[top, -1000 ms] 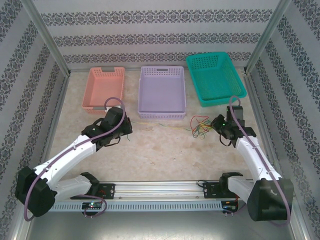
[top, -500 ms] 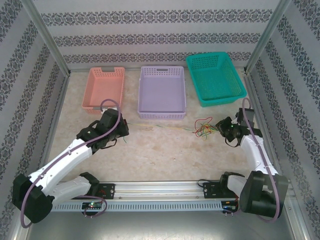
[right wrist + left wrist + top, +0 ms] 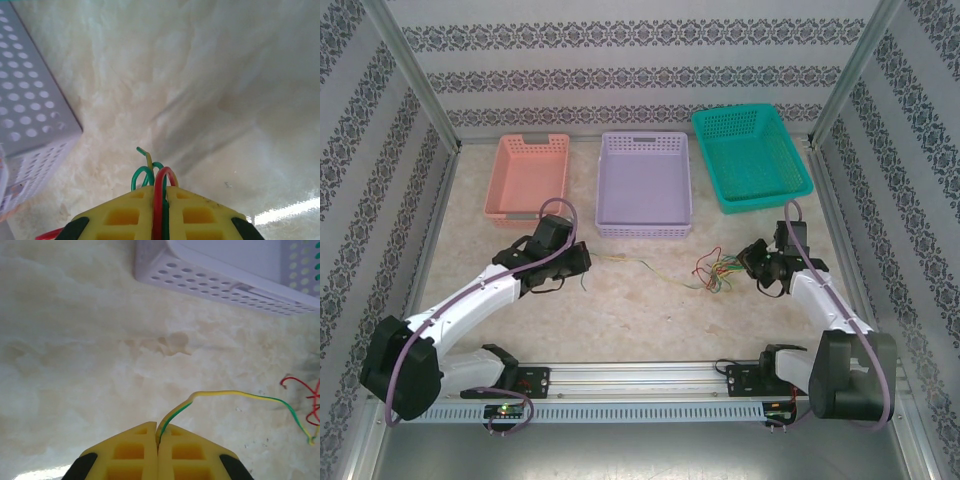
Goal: Untangle the cables
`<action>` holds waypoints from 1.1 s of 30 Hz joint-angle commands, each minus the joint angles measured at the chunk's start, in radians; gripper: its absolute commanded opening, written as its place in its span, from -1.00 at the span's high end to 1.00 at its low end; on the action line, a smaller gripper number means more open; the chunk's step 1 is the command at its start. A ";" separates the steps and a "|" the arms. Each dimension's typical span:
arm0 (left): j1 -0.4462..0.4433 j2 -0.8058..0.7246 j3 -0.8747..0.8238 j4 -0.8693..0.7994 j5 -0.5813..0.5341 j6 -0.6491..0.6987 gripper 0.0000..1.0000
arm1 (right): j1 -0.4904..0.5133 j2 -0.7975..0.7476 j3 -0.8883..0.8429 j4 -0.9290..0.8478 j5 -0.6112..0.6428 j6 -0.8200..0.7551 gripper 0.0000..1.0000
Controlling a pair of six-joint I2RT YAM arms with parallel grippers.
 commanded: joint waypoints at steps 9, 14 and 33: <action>-0.030 0.023 0.012 0.077 0.081 -0.040 1.00 | 0.009 -0.175 -0.028 -0.057 0.086 0.003 0.02; -0.032 -0.026 -0.033 0.090 0.064 -0.084 1.00 | 0.042 -0.318 -0.082 -0.112 0.120 0.043 -0.04; -0.030 -0.201 -0.037 -0.199 -0.086 -0.270 1.00 | 0.467 -0.067 0.057 -0.199 0.259 0.262 -0.27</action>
